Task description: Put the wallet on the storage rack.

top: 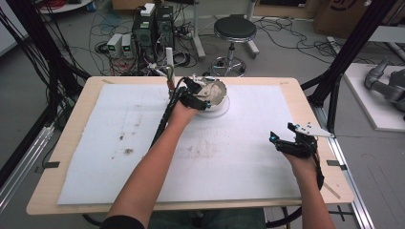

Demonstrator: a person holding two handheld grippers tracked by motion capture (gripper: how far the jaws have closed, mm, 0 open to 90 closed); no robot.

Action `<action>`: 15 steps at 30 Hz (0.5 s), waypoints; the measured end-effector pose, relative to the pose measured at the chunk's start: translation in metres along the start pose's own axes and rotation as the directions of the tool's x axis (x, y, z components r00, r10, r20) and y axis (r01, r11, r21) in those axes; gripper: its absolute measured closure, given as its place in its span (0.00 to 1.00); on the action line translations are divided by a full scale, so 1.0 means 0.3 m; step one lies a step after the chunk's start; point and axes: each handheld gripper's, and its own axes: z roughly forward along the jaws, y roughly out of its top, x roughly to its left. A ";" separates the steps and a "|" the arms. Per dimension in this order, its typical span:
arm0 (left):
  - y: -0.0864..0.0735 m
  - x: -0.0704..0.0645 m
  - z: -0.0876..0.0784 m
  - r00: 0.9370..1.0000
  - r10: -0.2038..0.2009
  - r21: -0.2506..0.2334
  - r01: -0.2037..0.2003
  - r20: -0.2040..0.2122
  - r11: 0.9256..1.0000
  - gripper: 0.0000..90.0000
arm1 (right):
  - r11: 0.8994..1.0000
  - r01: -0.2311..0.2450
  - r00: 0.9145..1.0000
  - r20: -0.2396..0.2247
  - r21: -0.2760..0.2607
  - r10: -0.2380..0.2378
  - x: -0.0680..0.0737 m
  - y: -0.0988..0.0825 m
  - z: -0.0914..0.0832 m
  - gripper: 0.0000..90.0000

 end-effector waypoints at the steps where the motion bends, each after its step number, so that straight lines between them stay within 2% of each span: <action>1: 0.000 0.000 0.000 1.000 0.000 0.000 0.000 0.000 1.000 0.42 | 1.000 0.000 1.000 0.001 0.001 0.000 0.000 0.000 0.000 0.21; 15: 0.004 -0.008 0.017 1.000 0.008 -0.003 -0.008 -0.015 1.000 0.38 | 1.000 0.003 1.000 -0.002 0.004 -0.003 0.003 0.000 0.002 0.21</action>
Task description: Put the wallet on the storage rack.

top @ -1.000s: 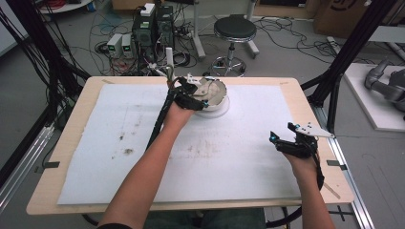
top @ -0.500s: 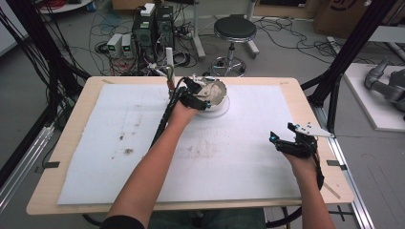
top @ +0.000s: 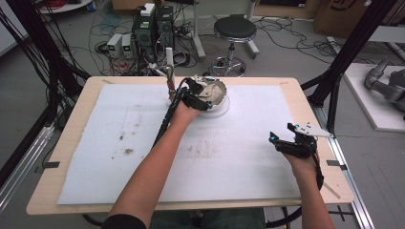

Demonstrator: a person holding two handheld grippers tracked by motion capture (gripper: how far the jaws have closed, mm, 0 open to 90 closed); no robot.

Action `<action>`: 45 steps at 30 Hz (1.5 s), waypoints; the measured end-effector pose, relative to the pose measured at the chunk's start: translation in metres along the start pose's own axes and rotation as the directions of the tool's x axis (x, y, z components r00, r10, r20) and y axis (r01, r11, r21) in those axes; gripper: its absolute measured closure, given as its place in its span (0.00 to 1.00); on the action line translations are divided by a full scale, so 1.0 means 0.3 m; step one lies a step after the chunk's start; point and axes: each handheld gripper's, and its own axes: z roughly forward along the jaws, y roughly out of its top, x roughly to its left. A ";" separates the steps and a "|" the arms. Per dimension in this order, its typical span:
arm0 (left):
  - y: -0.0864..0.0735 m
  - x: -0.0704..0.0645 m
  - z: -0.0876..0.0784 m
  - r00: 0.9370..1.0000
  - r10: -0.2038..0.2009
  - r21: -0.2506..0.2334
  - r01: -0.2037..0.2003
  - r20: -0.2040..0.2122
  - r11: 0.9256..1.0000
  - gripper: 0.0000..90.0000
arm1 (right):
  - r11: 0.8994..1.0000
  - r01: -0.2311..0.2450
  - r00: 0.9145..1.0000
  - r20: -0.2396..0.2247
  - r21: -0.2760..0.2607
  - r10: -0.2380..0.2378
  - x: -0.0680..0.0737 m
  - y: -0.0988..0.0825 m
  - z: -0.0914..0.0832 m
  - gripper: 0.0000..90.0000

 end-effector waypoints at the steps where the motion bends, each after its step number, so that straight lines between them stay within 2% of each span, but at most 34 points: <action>1: 0.001 0.000 -0.001 1.000 -0.002 -0.005 0.002 -0.004 1.000 0.37 | 1.000 0.000 1.000 0.000 0.000 0.000 0.001 0.000 0.000 0.21; 5: 0.010 -0.001 -0.015 1.000 -0.003 -0.045 0.002 -0.017 0.999 0.34 | 1.000 0.003 1.000 -0.003 -0.001 -0.003 0.001 0.000 -0.001 0.21; 9: 0.015 -0.006 -0.027 1.000 0.001 -0.052 -0.003 -0.025 0.999 0.31 | 1.000 0.003 1.000 -0.004 -0.002 -0.003 0.001 0.001 -0.001 0.21; 11: 0.019 -0.006 -0.040 0.999 -0.002 -0.066 0.000 -0.036 0.998 0.27 | 1.000 0.003 1.000 -0.002 -0.002 -0.003 0.003 0.001 0.000 0.21; 12: 0.020 -0.008 -0.051 0.999 -0.012 -0.070 0.009 -0.050 0.998 0.21 | 1.000 0.009 1.000 -0.003 -0.001 -0.009 0.003 0.001 0.001 0.21; 16: 0.023 -0.011 -0.080 0.999 -0.005 -0.090 0.001 -0.047 0.996 0.21 | 1.000 0.007 1.000 -0.005 -0.003 -0.007 0.005 0.002 0.000 0.21; 21: 0.017 -0.007 -0.141 0.999 -0.017 -0.126 0.011 -0.042 0.992 0.21 | 1.000 0.014 1.000 -0.009 -0.005 -0.014 0.012 0.005 0.002 0.21; 23: 0.000 0.000 -0.181 0.999 -0.027 -0.130 0.021 -0.042 0.991 0.21 | 1.000 0.016 1.000 -0.012 -0.004 -0.016 0.018 0.007 0.005 0.21; 28: -0.027 0.013 -0.234 0.998 -0.034 -0.137 0.028 -0.044 0.990 0.20 | 1.000 0.024 1.000 -0.017 0.003 -0.023 0.023 0.006 0.008 0.21; 32: -0.057 0.032 -0.293 0.998 -0.054 -0.162 0.048 -0.033 0.986 0.20 | 1.000 0.025 1.000 -0.019 -0.002 -0.025 0.027 0.008 0.007 0.21; 38: -0.100 0.058 -0.393 0.998 -0.051 -0.192 0.045 -0.025 0.980 0.20 | 1.000 0.023 0.999 -0.028 -0.005 -0.023 0.046 0.018 0.015 0.21; 42: -0.148 0.074 -0.452 0.998 -0.066 -0.227 0.061 -0.013 0.972 0.20 | 1.000 0.029 0.999 -0.030 -0.007 -0.029 0.053 0.022 0.019 0.21; 45: -0.194 0.075 -0.478 0.998 -0.063 -0.230 0.060 -0.004 0.971 0.20 | 0.999 0.031 0.999 -0.032 -0.004 -0.032 0.058 0.023 0.019 0.21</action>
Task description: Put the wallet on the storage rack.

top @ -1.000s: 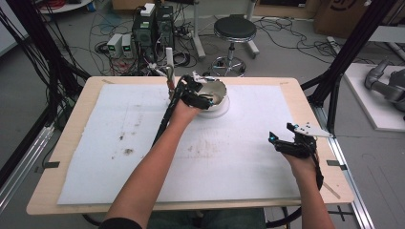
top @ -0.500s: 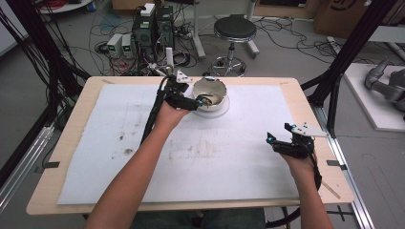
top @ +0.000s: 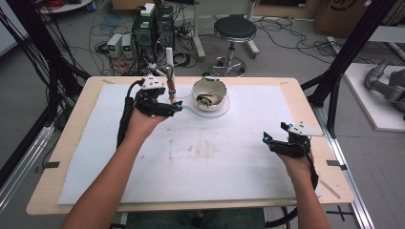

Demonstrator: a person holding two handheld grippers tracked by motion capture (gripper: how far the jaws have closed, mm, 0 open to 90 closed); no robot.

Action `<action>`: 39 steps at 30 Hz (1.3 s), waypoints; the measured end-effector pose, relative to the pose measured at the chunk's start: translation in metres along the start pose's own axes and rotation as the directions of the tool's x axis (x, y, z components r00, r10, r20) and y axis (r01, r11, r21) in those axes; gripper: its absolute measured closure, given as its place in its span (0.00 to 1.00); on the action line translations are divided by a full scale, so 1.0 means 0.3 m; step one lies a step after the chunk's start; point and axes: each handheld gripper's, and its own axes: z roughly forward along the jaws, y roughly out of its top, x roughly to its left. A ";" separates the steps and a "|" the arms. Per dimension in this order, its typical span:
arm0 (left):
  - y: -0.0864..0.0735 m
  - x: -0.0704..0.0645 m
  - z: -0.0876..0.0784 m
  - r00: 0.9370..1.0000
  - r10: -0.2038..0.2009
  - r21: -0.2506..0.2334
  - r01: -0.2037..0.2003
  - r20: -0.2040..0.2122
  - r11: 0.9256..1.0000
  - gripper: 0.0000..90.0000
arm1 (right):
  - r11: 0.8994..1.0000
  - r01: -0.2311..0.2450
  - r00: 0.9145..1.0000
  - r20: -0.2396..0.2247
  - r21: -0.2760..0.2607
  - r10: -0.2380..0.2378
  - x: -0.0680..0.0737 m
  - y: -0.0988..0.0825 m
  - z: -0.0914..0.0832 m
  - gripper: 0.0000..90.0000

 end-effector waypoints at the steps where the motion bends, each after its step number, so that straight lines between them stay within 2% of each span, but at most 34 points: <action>1: -0.013 0.001 -0.010 1.000 0.003 0.001 -0.003 0.002 1.000 0.20 | 1.000 0.004 1.000 0.002 -0.002 -0.004 0.002 0.001 0.001 0.21; 3: -0.037 0.001 -0.025 1.000 -0.003 0.000 0.003 0.005 1.000 0.20 | 1.000 0.005 1.000 -0.001 0.003 -0.005 0.005 0.002 0.002 0.21; 10: -0.139 0.011 -0.092 0.998 -0.035 -0.018 0.037 0.053 0.999 0.21 | 1.000 0.010 1.000 -0.003 0.005 -0.010 0.013 0.005 0.015 0.21; 18: -0.251 0.024 -0.157 0.997 -0.074 -0.030 0.074 0.017 0.997 0.21 | 1.000 0.016 1.000 -0.011 0.005 -0.016 0.019 0.006 0.017 0.21; 21: -0.290 0.037 -0.178 0.995 -0.093 -0.036 0.094 0.016 0.995 0.20 | 1.000 0.019 1.000 -0.010 0.005 -0.019 0.019 0.006 0.019 0.21; 28: -0.352 0.057 -0.202 0.995 -0.093 -0.052 0.094 0.025 0.994 0.20 | 1.000 0.029 1.000 -0.011 0.009 -0.029 0.023 0.007 0.027 0.21; 31: -0.394 0.081 -0.204 0.995 -0.097 -0.040 0.098 0.016 0.994 0.20 | 0.999 0.033 0.999 -0.015 0.013 -0.032 0.024 0.006 0.034 0.21; 33: -0.424 0.109 -0.205 0.992 -0.127 -0.050 0.128 0.024 0.990 0.20 | 0.999 0.033 0.999 -0.017 0.018 -0.033 0.023 0.006 0.037 0.21; 35: -0.430 0.116 -0.206 0.991 -0.134 -0.058 0.135 0.029 0.989 0.20 | 0.999 0.033 0.999 -0.016 0.019 -0.033 0.022 0.005 0.038 0.21; 36: -0.434 0.122 -0.207 0.991 -0.132 -0.066 0.134 0.031 0.989 0.20 | 0.999 0.022 1.000 -0.017 0.023 -0.022 0.023 0.004 0.039 0.21; 39: -0.437 0.127 -0.205 0.992 -0.120 -0.077 0.123 0.036 0.989 0.20 | 0.999 0.028 0.999 -0.019 0.023 -0.028 0.023 0.005 0.041 0.21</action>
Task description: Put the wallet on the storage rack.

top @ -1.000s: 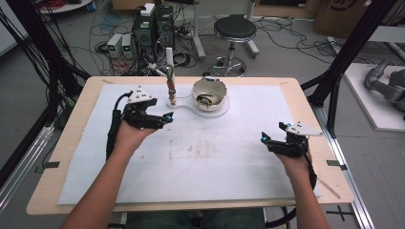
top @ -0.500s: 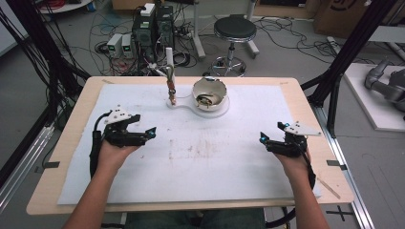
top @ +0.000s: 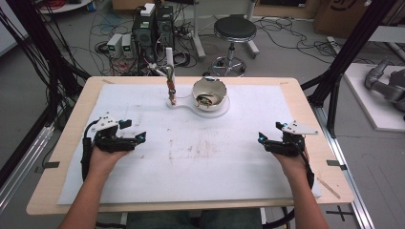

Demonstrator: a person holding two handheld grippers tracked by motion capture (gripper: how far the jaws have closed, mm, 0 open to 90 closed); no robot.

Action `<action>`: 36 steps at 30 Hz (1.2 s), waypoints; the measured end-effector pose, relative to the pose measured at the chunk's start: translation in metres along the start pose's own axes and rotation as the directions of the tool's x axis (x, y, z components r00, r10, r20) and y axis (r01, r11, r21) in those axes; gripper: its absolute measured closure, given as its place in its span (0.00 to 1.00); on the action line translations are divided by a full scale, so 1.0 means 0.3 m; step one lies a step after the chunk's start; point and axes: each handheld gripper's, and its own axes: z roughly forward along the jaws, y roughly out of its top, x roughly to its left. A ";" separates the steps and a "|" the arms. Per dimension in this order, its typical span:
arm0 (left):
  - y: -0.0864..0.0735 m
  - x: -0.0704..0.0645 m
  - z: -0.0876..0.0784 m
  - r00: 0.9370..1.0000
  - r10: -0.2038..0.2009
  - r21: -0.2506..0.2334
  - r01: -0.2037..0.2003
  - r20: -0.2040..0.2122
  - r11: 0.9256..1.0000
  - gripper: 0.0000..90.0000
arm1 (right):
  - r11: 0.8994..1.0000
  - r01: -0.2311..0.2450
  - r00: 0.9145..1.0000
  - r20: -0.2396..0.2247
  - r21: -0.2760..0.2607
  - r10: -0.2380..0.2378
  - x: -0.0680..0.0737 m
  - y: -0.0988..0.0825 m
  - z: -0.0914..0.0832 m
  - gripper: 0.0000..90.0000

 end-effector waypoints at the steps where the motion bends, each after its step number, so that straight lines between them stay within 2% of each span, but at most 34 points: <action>1: 0.000 0.001 0.002 1.000 -0.002 0.004 0.002 0.000 1.000 0.20 | 1.000 0.002 1.000 -0.001 0.000 -0.002 -0.001 0.000 0.001 0.21; 6: -0.004 0.004 0.003 1.000 0.010 0.014 -0.010 -0.007 1.000 0.20 | 1.000 0.002 1.000 -0.005 0.004 -0.002 -0.004 0.000 0.010 0.21; 11: -0.010 0.010 -0.008 1.000 -0.008 0.006 0.008 -0.012 1.000 0.20 | 1.000 0.007 1.000 -0.009 0.010 -0.007 -0.001 0.000 0.012 0.21; 22: -0.012 0.010 -0.003 1.000 -0.005 0.009 0.005 -0.009 1.000 0.20 | 1.000 0.008 1.000 -0.007 0.013 -0.008 0.002 0.000 0.007 0.21; 36: -0.020 0.022 -0.004 1.000 -0.020 0.012 0.020 -0.018 1.000 0.20 | 1.000 0.010 1.000 -0.010 0.017 -0.009 0.004 0.000 0.009 0.21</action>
